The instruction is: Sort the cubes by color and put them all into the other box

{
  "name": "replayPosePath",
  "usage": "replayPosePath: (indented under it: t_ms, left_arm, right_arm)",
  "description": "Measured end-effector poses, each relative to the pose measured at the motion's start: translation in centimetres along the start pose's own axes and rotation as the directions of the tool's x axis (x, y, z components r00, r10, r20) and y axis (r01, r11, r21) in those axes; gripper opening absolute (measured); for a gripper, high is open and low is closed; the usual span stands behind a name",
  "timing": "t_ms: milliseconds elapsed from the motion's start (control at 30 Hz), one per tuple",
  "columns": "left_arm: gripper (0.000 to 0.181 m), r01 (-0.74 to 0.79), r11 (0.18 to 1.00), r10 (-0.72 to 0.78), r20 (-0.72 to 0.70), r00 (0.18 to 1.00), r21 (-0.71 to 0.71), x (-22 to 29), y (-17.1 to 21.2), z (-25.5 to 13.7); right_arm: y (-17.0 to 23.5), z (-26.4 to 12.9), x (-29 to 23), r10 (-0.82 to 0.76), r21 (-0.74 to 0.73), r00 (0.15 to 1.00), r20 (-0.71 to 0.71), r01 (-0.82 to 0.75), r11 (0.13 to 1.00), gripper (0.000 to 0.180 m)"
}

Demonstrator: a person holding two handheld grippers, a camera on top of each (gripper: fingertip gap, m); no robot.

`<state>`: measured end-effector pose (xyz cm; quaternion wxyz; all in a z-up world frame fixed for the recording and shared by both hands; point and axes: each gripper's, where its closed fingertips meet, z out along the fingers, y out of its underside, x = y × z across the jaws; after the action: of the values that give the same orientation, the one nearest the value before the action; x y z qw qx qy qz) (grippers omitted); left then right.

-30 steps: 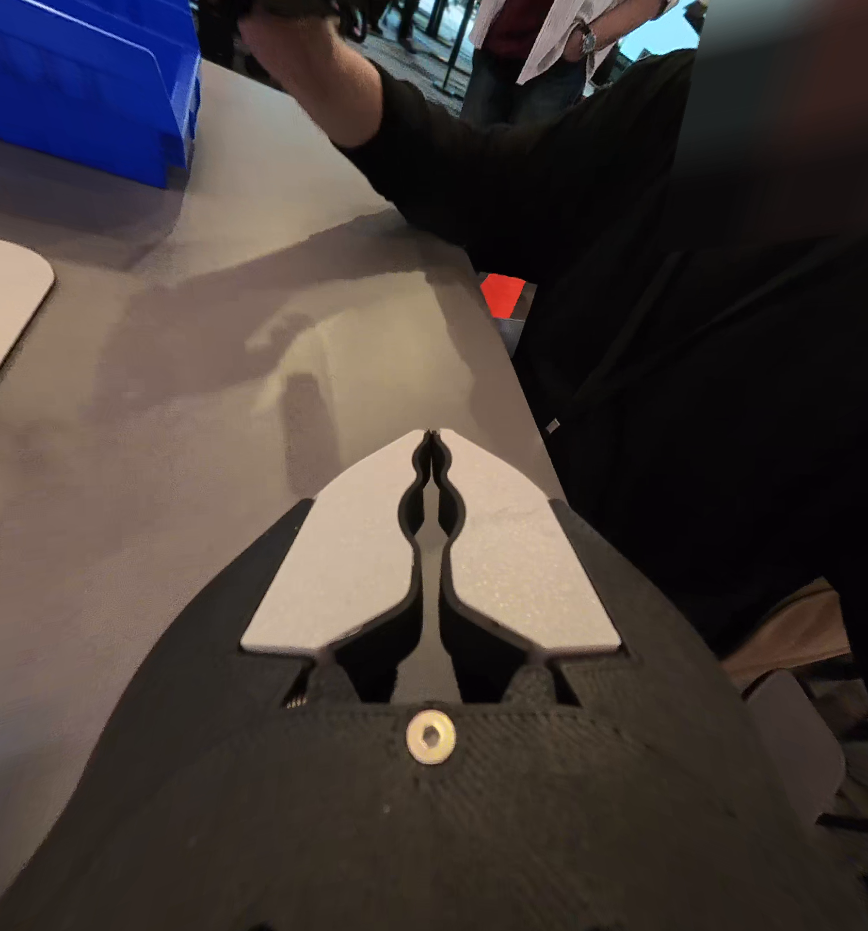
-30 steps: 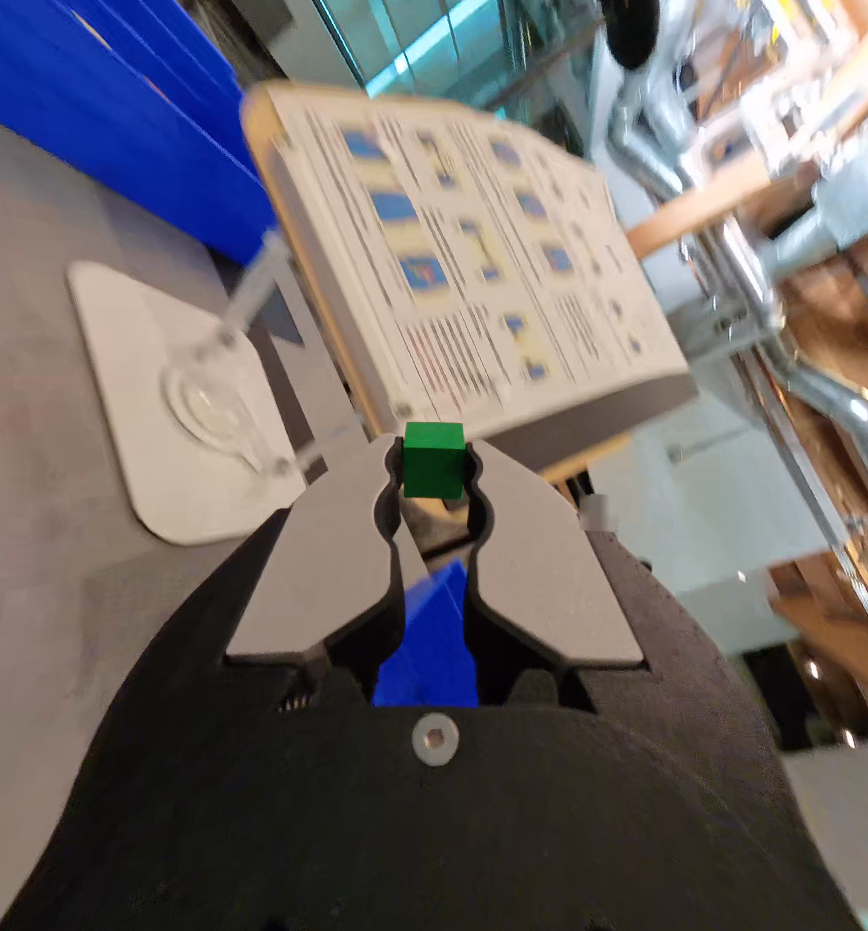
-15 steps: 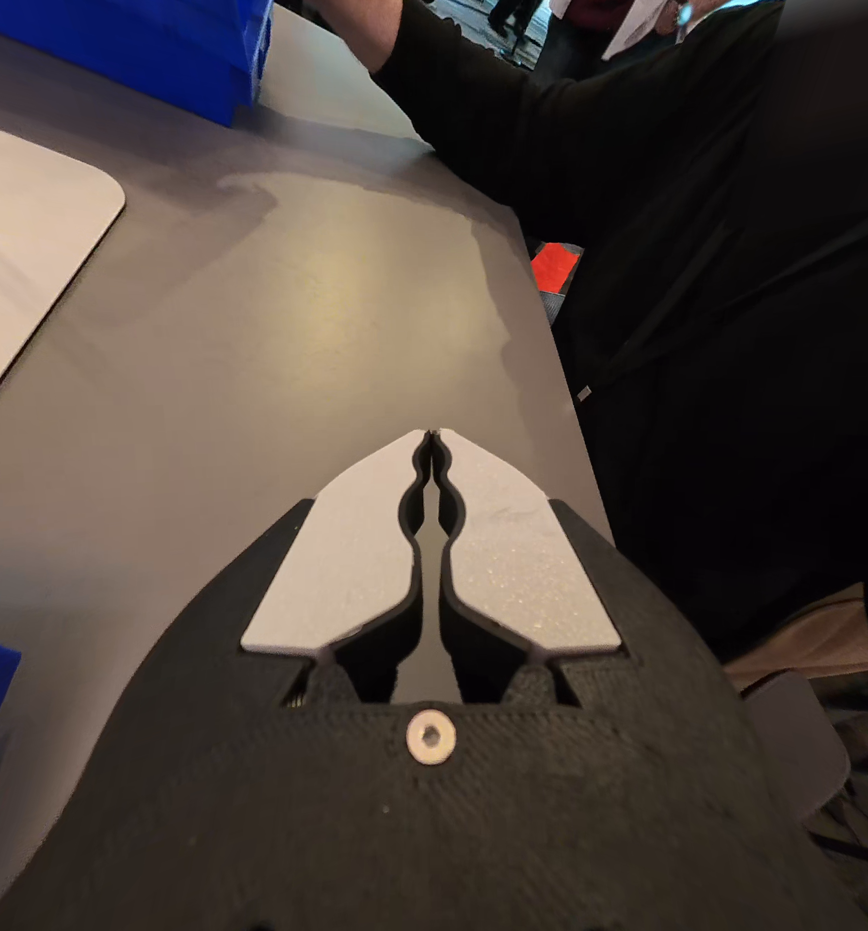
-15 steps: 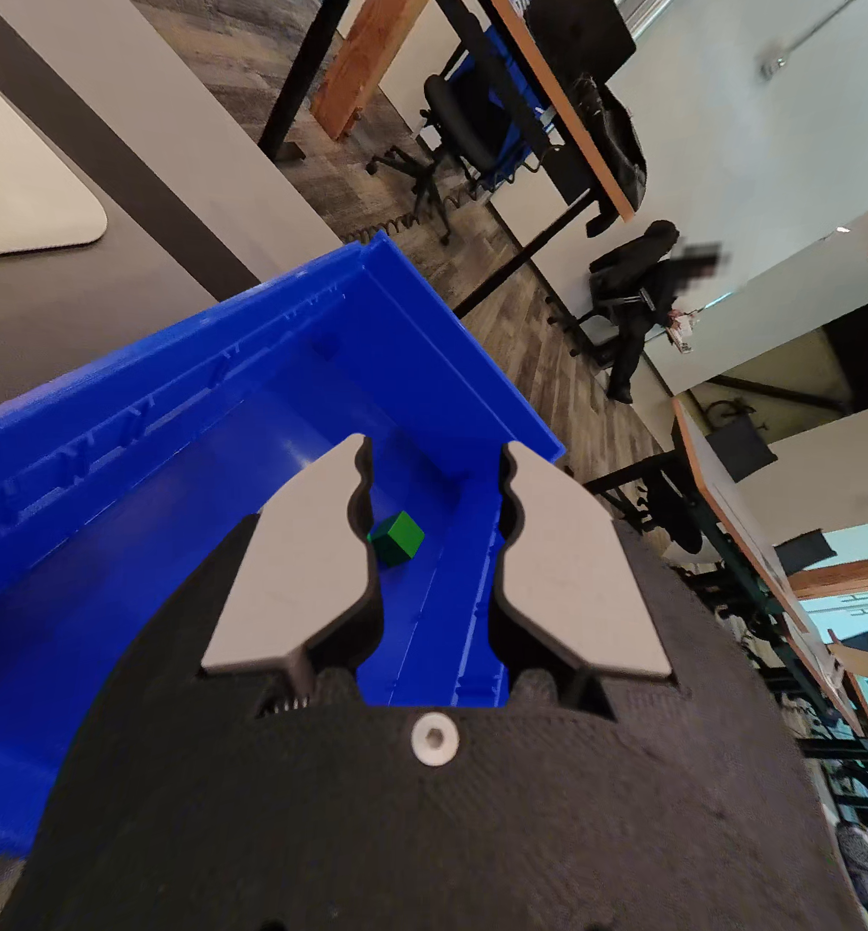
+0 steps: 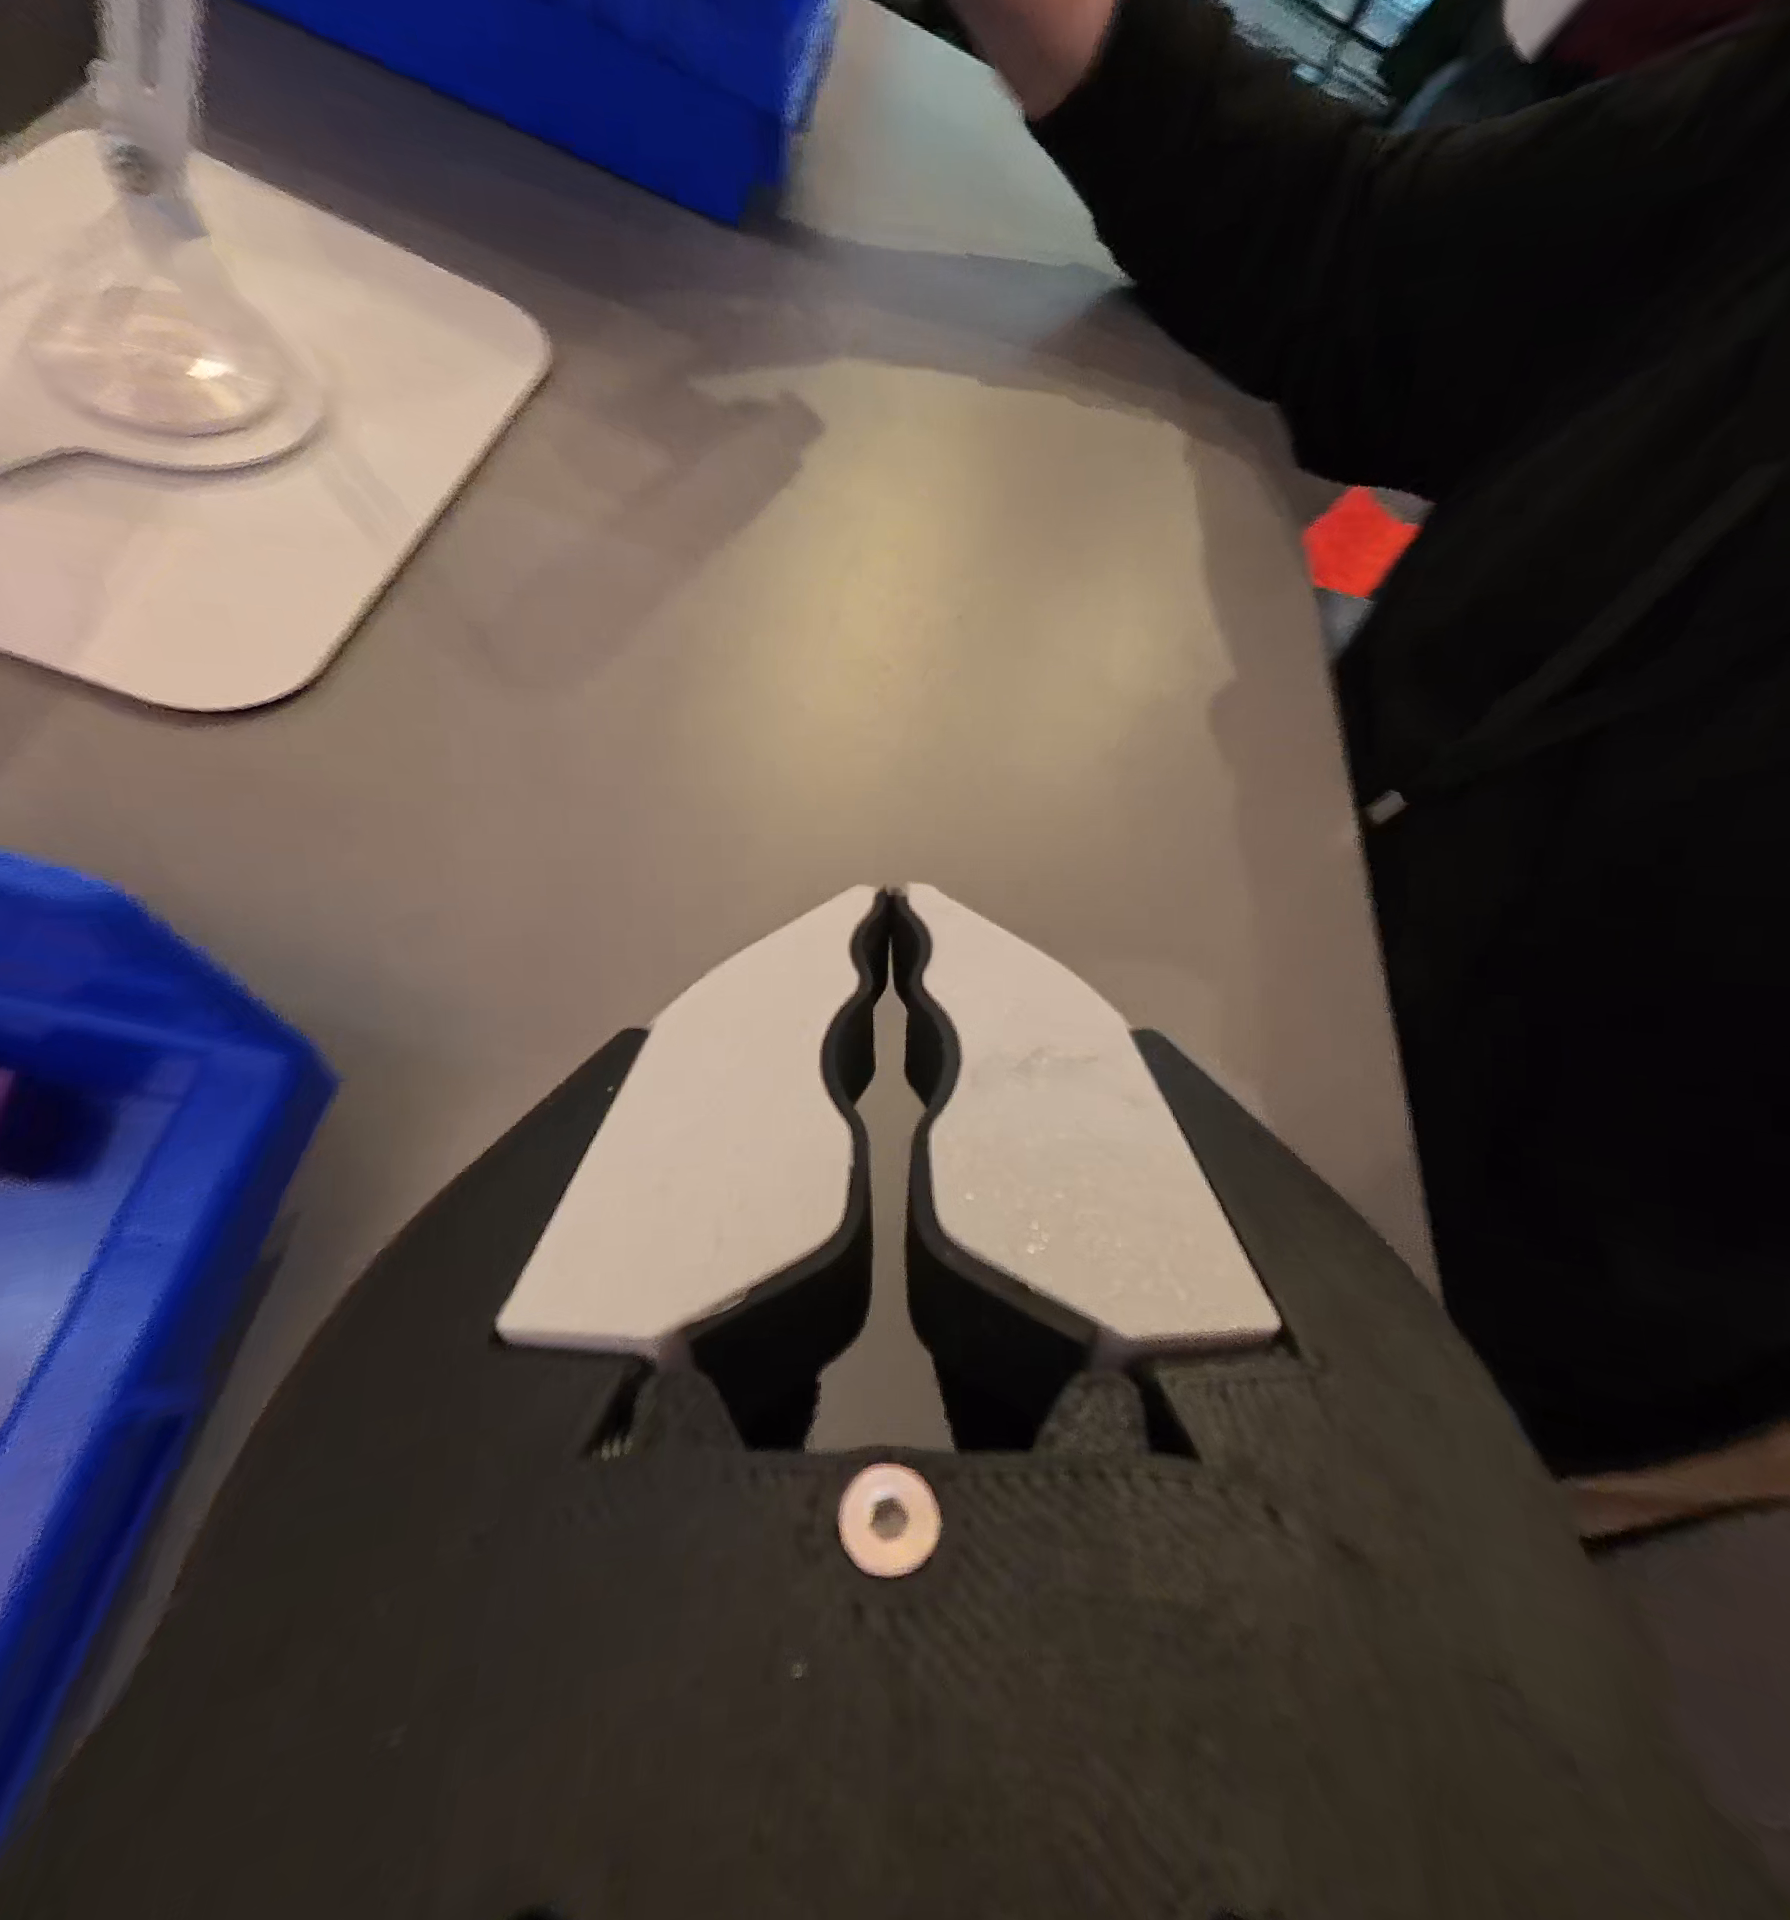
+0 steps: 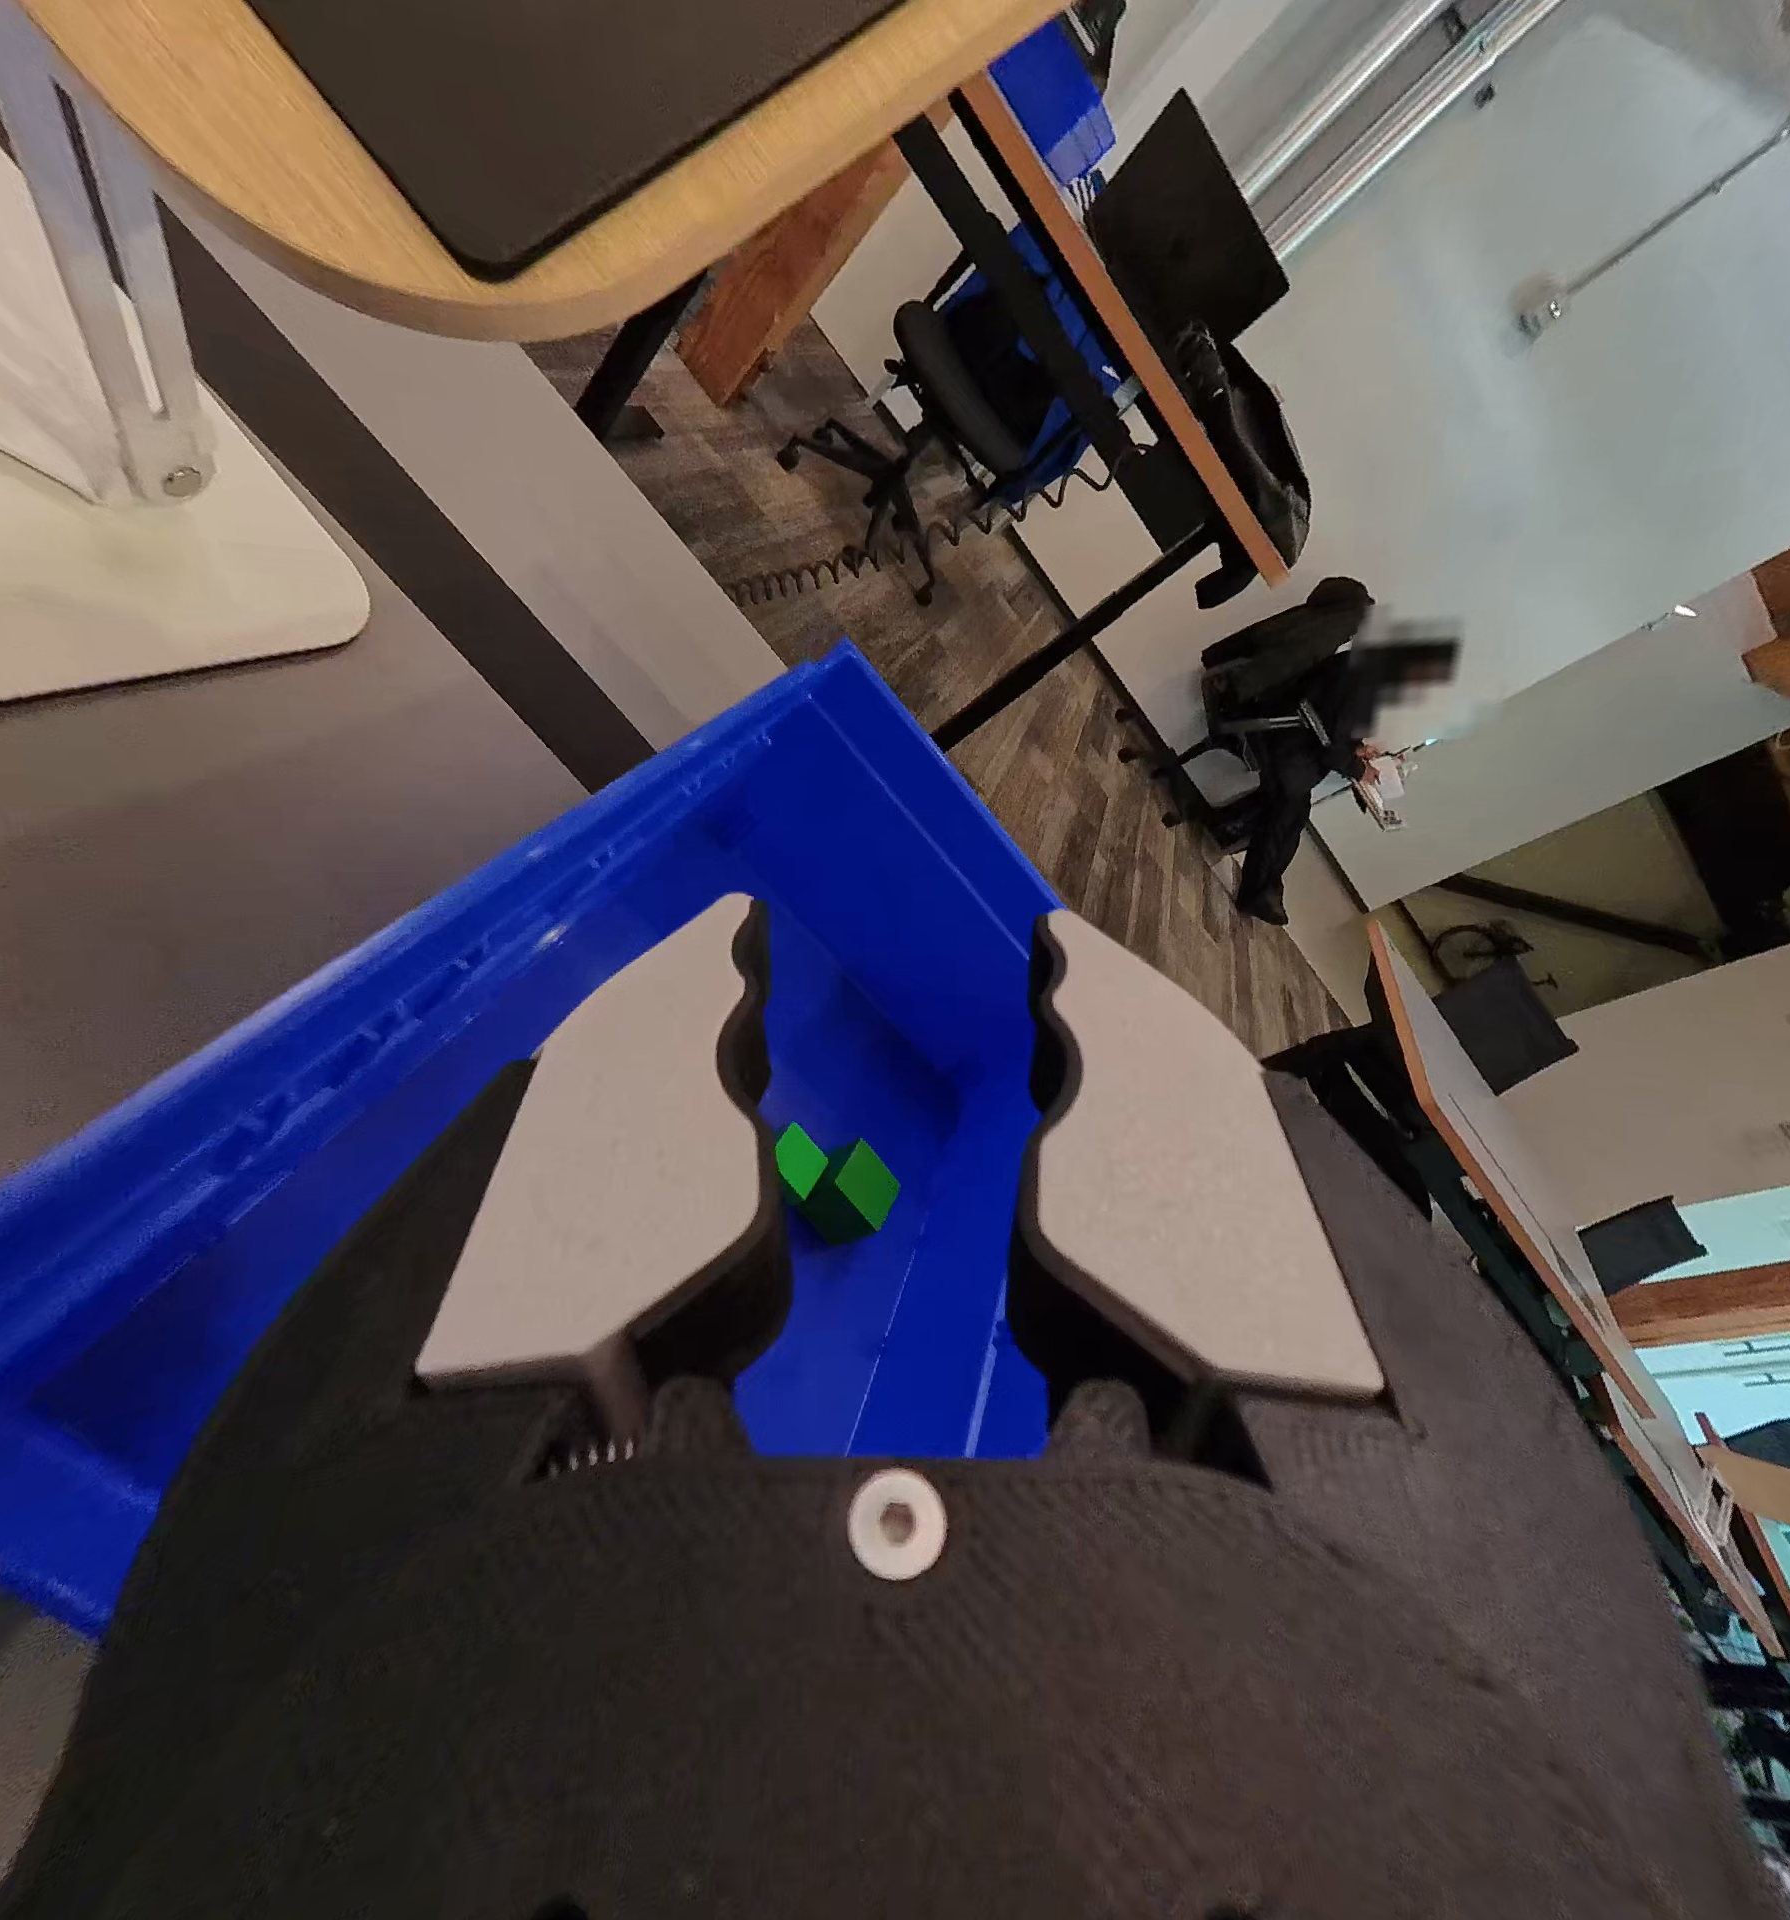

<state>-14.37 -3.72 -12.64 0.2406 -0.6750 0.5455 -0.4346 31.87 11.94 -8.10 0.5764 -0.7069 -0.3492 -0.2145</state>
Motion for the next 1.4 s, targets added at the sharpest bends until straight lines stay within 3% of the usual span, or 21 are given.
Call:
replayPosePath:
  t_ms: [167, 367, 467, 667, 1067, 1200, 1300, 1400]
  left_arm:
    - [0.001, -0.05, 0.99, 0.087, 0.288, 0.954, -0.134, -4.4, 1.0, -2.7]
    - [0.021, -0.088, 0.907, 0.283, 0.442, 0.851, -0.412, -9.6, 1.9, -6.9]
    - [0.031, -0.062, 0.862, 0.327, 0.459, 0.826, -0.504, -12.2, 2.0, -8.4]
    - [0.043, 0.006, 0.671, 0.44, 0.406, 0.801, -0.741, -17.8, 4.9, -10.2]
    - [0.049, 0.124, 0.421, 0.4, 0.307, 0.863, -0.898, -22.0, 10.0, -10.6]
    - [0.044, 0.147, 0.382, 0.373, 0.297, 0.879, -0.912, -22.3, 10.7, -10.4]
    - [0.023, 0.157, 0.382, 0.324, 0.291, 0.9, -0.911, -22.1, 11.1, -10.0]
    - [0.022, 0.149, 0.387, 0.338, 0.29, 0.896, -0.91, -22.2, 11.0, -9.9]
  right_arm:
    - [-1.6, -0.5, -1.1, -0.029, 0.047, 0.999, 0.03, 0.027, 0.999, 0.048]
    - [-3.3, -1.2, -2.0, -0.048, 0.094, 0.997, 0.052, 0.043, 0.995, 0.046]
    - [-3.8, -1.4, -2.4, -0.052, 0.108, 0.996, 0.067, 0.044, 0.993, 0.045]
    - [-4.4, -1.5, -3.5, -0.073, 0.128, 0.994, 0.086, 0.062, 0.99, 0.044]
    - [-4.5, -1.1, -4.5, -0.087, 0.139, 0.989, 0.117, 0.07, 0.988, 0.043]
    - [-4.6, -1.1, -4.7, -0.089, 0.142, 0.989, 0.12, 0.072, 0.987, 0.043]
    - [-4.8, -1.2, -4.8, -0.091, 0.147, 0.988, 0.121, 0.073, 0.986, 0.042]
    - [-5.0, -1.3, -4.8, -0.097, 0.152, 0.988, 0.119, 0.079, 0.985, 0.042]
